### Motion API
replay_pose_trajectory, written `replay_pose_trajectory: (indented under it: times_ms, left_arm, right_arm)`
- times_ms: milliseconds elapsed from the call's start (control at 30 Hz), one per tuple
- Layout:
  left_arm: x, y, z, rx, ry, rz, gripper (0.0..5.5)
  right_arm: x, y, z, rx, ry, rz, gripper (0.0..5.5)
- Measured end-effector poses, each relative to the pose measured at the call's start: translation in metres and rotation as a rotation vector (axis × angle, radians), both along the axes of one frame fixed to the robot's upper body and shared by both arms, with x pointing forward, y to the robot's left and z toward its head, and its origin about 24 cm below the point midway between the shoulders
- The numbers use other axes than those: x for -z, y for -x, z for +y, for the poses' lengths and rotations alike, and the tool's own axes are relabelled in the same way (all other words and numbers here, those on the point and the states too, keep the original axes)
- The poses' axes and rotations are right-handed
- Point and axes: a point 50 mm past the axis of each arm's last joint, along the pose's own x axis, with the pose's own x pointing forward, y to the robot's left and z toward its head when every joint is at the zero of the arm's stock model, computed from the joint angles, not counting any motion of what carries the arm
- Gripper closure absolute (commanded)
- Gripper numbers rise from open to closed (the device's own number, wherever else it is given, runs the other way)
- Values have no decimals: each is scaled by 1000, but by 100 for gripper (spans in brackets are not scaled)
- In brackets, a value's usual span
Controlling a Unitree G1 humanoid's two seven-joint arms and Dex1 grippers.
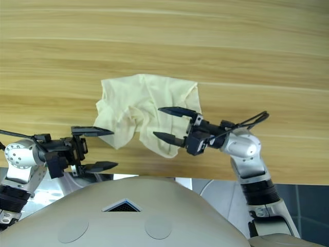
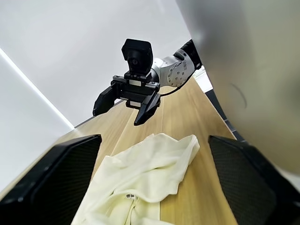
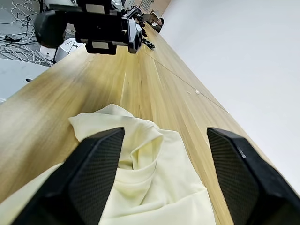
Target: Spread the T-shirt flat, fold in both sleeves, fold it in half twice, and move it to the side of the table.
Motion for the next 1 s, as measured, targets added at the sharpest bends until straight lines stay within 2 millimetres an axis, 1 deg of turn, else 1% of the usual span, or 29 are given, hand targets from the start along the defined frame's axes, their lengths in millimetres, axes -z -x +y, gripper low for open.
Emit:
replay_pose_trajectory:
  times_ms: [167,333,433,467,500,567,633,667,700,767,833,900,1000]
  left_arm:
    - [11,-7,0,-56,-53,2,128]
    - [10,-10,-1,-61,-48,-5,128]
    - [13,-1,-6,56,-98,60,128]
    - [17,4,-9,105,-123,99,128]
    - [21,9,-10,160,-172,132,128]
    - [24,11,-8,193,-225,158,128]
    - [25,11,-6,205,-296,148,128]
    - [27,9,-5,199,-333,127,128]
    - [34,3,0,160,-413,102,128]
    - [39,-6,6,93,-492,45,128]
    - [37,-15,6,23,-510,-49,128]
    - [35,-21,8,-32,-527,-107,128]
    - [32,-26,12,-92,-537,-147,128]
  right_arm:
    - [7,-3,-1,15,40,4,226]
    - [6,-3,-1,11,44,-9,226]
    - [7,1,-4,-32,86,23,226]
    - [9,3,-6,-50,116,48,226]
    - [14,5,-7,-76,183,87,226]
    - [22,9,-9,-100,266,123,226]
    - [25,11,-12,-111,317,145,226]
    - [26,12,-13,-109,330,155,226]
    - [26,12,-14,-109,372,156,226]
    - [28,11,-14,-87,420,164,226]
    - [26,12,-16,-92,466,173,226]
    - [26,14,-17,-108,511,180,226]
    - [26,14,-19,-112,560,177,226]
